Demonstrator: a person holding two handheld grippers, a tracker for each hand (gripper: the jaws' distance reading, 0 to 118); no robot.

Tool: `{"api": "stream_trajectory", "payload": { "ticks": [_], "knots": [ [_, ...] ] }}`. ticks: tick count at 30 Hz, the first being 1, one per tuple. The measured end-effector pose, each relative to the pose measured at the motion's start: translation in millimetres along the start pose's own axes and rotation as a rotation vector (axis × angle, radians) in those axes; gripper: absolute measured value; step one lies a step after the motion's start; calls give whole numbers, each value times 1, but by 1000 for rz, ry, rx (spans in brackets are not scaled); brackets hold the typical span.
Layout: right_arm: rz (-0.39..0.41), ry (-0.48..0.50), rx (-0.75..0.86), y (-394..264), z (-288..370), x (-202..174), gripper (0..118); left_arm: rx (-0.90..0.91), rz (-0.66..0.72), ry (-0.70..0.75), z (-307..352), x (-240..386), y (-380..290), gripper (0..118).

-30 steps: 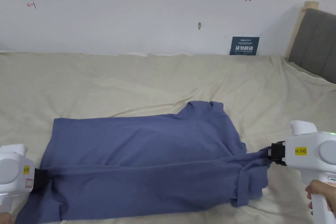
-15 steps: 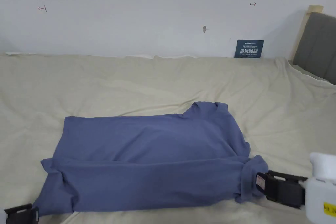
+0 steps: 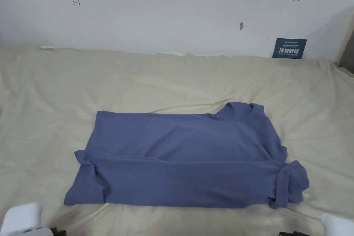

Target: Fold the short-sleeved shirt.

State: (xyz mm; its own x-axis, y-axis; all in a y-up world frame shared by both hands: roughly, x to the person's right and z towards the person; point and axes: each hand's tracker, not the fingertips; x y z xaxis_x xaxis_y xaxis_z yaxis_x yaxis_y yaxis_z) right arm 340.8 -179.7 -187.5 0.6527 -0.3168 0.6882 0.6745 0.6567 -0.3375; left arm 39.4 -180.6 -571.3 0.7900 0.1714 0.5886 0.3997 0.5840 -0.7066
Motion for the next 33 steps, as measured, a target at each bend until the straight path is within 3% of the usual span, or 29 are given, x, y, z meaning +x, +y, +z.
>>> {"api": "stream_trajectory", "payload": {
  "ticks": [3,8,12,14,15,17,18,19,20,22,23,26,31,32,33],
  "knots": [
    [-1,-12,10,4,1,0,0,-26,-27,-14,-14,1,32,95],
    [-19,-8,23,6,1,-1,0,-15,-55,41,-52,7,78,98],
    [-12,-29,5,6,-5,1,0,-90,-102,55,-81,11,87,94],
    [-20,-43,6,5,-5,2,0,-143,-181,122,-84,24,74,68],
    [-26,-42,8,5,-6,6,0,-51,-194,125,-77,29,73,63],
    [-43,-49,11,8,-7,12,0,-63,-221,104,-72,36,75,29],
    [-46,-56,14,9,-8,14,0,-55,-206,149,-71,41,75,18],
    [-43,-69,17,12,-10,17,3,-61,-208,151,-71,41,76,16],
    [-29,-97,19,16,-11,20,18,-61,-213,146,-72,41,77,16],
    [27,-136,25,25,-15,24,75,-62,-206,146,-71,40,77,15],
    [38,-142,32,29,-19,27,91,-56,-210,144,-69,40,76,15],
    [84,-220,60,51,-30,27,92,-50,-190,131,-63,37,81,15],
    [57,-188,81,86,-61,43,92,-54,-171,122,-58,37,83,15],
    [54,-207,63,92,-70,46,89,-54,-168,122,-58,38,83,15],
    [72,-226,39,95,-81,48,67,-50,-164,124,-56,39,81,15]
  ]
}}
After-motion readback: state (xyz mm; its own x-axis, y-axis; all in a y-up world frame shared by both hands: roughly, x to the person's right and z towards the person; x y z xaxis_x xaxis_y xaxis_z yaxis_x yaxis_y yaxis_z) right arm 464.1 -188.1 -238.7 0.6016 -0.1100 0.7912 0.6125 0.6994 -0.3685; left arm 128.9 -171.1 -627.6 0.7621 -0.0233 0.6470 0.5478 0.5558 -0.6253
